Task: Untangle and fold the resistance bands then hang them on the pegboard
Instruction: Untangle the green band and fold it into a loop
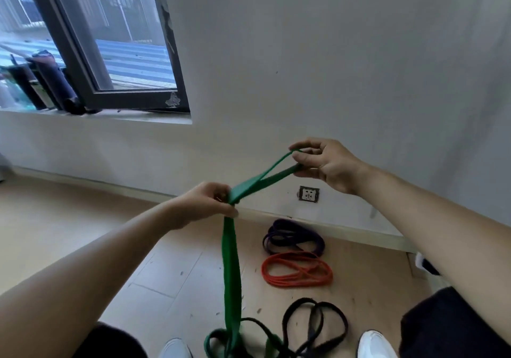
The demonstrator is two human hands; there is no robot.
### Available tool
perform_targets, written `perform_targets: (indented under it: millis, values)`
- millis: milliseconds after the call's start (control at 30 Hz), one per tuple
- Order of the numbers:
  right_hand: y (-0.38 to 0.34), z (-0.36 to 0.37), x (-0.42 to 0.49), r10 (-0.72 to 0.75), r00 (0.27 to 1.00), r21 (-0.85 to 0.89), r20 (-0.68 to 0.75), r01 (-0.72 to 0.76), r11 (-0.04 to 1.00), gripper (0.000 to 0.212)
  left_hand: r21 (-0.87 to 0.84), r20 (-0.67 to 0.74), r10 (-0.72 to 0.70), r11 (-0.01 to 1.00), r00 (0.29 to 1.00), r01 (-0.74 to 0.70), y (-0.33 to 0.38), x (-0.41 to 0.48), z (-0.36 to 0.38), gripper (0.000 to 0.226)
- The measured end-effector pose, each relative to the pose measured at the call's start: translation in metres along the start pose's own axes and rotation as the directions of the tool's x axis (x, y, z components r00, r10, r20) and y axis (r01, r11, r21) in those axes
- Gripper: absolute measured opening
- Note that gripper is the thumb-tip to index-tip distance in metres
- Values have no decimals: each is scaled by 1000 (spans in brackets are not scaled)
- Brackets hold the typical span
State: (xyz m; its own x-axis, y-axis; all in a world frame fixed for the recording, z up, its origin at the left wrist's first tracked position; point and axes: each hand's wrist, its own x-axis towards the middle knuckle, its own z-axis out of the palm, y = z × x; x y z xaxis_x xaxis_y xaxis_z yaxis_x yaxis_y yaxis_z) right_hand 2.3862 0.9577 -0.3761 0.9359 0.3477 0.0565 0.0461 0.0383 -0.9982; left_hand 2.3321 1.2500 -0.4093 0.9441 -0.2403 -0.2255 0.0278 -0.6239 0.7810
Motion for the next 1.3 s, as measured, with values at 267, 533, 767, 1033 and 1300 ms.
perform_targets:
  millis: [267,533,767,1033,1300]
  values:
    - [4,-25,13,-74,988,249,-137,107,963,15,-33,179,92,996,980,-87,-4,22,17,31]
    - [11,-30,16,-31,981,314,-194,92,945,18,167,114,66,982,991,-84,-7,31,17,23]
    - [35,-40,10,119,990,-644,-79,-142,752,34,-207,-153,150,962,977,-180,5,23,9,33]
    - [14,-8,6,-63,998,-638,2,50,769,68,-325,-288,285,869,914,-373,37,15,6,32]
    - [17,41,-1,-30,953,-490,300,181,853,57,-231,-79,322,915,943,-332,37,9,13,36]
